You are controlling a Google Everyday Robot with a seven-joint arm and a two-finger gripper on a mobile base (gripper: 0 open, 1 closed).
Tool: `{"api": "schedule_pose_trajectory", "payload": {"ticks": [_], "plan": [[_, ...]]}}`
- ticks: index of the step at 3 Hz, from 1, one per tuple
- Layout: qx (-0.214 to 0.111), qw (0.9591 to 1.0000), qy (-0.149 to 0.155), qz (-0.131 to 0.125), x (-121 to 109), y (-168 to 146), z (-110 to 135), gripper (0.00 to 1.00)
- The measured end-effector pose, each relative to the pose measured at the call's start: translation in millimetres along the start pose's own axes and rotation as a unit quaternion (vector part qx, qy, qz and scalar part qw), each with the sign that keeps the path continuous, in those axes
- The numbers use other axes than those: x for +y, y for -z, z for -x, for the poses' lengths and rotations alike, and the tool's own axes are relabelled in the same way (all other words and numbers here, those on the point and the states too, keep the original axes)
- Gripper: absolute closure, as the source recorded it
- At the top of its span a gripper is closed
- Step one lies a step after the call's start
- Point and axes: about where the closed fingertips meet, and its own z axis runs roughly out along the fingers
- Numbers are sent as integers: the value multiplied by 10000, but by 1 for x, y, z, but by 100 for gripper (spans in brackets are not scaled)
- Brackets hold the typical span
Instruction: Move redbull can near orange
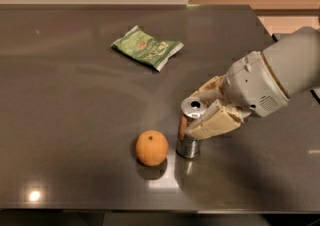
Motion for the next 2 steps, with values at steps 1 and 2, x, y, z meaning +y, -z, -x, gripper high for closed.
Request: {"api": "schedule_pose_trajectory", "payload": {"ticks": [1, 2], "plan": [[-15, 10000, -16, 4, 0, -1, -1, 13], [-4, 10000, 3, 1, 1, -2, 1, 0]]}}
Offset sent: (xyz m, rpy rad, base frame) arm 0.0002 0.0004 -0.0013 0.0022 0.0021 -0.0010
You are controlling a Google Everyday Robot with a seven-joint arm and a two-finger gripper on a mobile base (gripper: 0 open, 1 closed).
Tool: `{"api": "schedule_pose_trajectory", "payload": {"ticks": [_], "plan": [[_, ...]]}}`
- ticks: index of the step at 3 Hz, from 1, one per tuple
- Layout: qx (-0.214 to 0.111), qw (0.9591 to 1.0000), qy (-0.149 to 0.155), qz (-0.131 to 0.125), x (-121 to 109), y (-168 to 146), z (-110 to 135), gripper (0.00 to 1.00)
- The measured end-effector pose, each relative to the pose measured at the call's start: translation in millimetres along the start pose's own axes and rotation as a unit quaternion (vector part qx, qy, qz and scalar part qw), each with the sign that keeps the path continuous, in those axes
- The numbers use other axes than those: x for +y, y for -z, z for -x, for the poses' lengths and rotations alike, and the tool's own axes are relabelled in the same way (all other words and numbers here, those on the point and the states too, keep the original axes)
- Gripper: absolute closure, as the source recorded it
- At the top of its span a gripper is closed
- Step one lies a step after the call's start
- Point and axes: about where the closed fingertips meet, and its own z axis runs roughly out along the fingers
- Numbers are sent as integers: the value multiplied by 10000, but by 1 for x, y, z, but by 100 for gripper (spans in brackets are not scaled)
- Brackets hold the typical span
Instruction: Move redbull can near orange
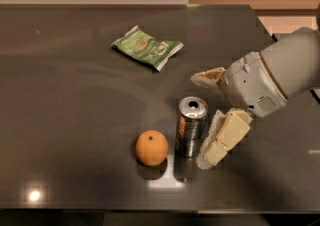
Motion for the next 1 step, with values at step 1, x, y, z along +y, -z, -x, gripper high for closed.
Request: {"api": "schedule_pose_trajectory", "payload": {"ticks": [1], "plan": [[0, 10000, 1, 0, 0, 0, 0, 0]]}}
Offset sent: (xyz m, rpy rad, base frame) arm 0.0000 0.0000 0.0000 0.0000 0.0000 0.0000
